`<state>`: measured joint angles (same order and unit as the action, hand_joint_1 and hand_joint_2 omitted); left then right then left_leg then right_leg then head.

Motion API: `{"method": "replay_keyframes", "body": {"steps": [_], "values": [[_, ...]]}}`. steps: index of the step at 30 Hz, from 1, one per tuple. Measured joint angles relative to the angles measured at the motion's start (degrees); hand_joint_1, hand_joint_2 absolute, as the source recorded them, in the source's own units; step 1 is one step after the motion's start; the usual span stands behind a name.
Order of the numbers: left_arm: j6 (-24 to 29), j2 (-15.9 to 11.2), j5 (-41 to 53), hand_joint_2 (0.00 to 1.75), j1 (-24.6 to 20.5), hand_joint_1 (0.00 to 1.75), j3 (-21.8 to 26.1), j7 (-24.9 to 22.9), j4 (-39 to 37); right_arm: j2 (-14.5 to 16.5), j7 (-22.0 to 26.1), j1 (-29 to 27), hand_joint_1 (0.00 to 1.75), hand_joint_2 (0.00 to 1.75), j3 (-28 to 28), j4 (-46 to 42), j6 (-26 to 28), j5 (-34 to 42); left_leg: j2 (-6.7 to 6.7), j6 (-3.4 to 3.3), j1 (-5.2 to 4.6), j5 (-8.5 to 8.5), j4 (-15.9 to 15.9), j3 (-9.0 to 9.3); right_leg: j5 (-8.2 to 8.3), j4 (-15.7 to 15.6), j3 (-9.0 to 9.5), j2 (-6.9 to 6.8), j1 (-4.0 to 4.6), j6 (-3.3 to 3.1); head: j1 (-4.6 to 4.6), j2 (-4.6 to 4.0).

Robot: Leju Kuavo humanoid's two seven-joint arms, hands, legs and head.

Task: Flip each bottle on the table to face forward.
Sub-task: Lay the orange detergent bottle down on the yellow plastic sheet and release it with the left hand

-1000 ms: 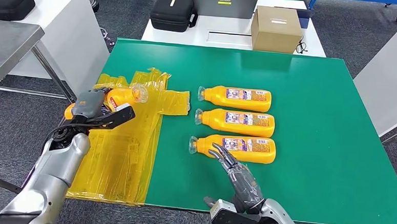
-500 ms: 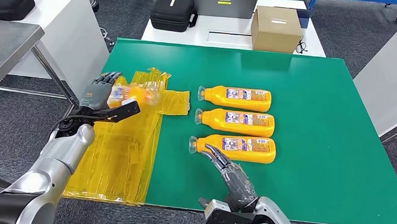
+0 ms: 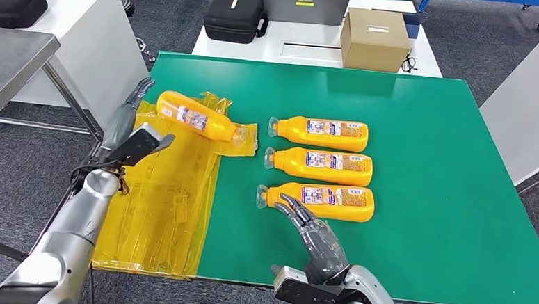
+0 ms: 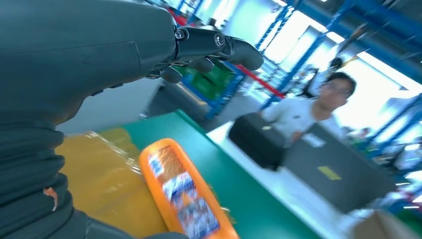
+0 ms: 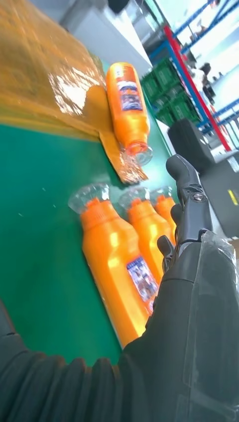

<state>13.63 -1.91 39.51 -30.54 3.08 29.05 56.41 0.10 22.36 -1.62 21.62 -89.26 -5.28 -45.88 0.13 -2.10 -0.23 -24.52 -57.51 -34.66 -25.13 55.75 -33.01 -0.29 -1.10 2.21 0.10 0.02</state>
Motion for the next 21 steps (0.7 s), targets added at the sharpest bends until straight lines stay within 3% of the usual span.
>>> {"method": "replay_keyframes", "body": {"steps": [9, 14, 21], "values": [[-12.49, 1.49, -14.17, 1.75, 12.54, 0.00, -3.04, 4.62, 18.96, 0.40, -7.69, 0.52, 0.00, 1.75, -0.10, -0.02, 6.88, -12.01, 0.00, 0.00, -0.02, -0.02, 0.00, -0.02, -0.01, -0.01, 0.00, 0.00, -0.02, 0.00, 0.01, 0.00], [-20.67, 3.65, -21.35, 1.75, 20.52, 0.00, -5.96, 7.78, 28.95, 0.57, -12.45, 2.56, 0.00, 1.75, -1.34, 0.55, 8.85, -17.49, 0.01, -0.01, -0.03, -0.03, 0.00, -0.02, -0.02, -0.02, -0.02, 0.03, -0.03, 0.01, 0.00, 0.00], [-24.50, 6.99, -24.03, 1.75, 30.41, 0.00, -10.26, 9.63, 40.04, 0.33, -14.96, 7.23, 0.00, 1.75, -2.33, 6.89, 10.07, -20.80, 0.01, -0.02, -0.03, -0.04, 0.00, -0.02, -0.02, -0.03, -0.01, 0.02, -0.02, 0.01, 0.00, 0.00]]}}
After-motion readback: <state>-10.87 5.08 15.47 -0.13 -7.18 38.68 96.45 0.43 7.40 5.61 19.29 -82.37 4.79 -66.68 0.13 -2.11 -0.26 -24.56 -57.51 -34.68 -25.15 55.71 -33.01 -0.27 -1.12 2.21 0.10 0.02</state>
